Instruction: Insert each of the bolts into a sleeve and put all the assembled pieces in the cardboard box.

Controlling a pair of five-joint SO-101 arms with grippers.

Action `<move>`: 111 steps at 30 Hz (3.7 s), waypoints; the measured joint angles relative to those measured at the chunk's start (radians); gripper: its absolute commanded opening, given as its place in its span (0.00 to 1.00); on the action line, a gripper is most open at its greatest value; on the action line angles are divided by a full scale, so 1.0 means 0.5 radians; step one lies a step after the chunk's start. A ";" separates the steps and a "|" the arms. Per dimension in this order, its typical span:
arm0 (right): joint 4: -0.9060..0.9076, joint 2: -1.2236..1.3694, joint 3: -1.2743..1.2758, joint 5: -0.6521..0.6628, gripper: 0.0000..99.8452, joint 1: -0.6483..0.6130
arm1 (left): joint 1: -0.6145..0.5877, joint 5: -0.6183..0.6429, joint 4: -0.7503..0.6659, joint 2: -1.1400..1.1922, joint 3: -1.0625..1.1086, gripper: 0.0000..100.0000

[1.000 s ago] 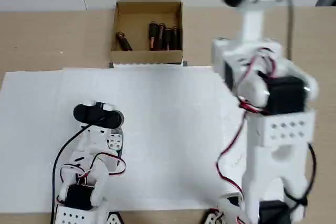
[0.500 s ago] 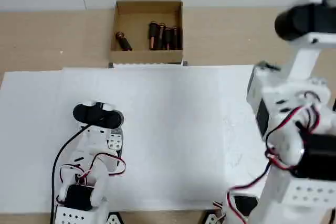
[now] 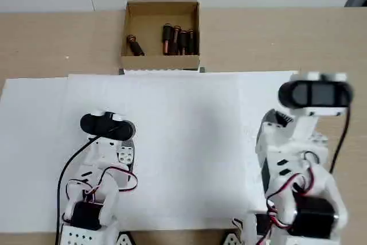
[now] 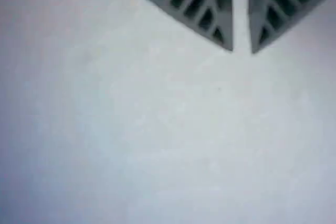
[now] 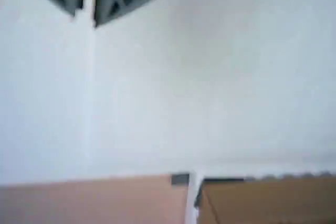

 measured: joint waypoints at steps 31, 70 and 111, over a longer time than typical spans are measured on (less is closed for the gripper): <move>-0.709 -1.019 1.893 0.150 0.00 0.000 | 0.000 0.000 0.000 0.000 0.000 0.01; -0.721 -1.019 1.896 0.150 0.00 0.000 | 0.000 0.000 0.000 0.000 0.000 0.01; -0.721 -1.019 1.896 0.150 0.00 0.000 | 0.000 0.000 0.000 0.000 0.000 0.01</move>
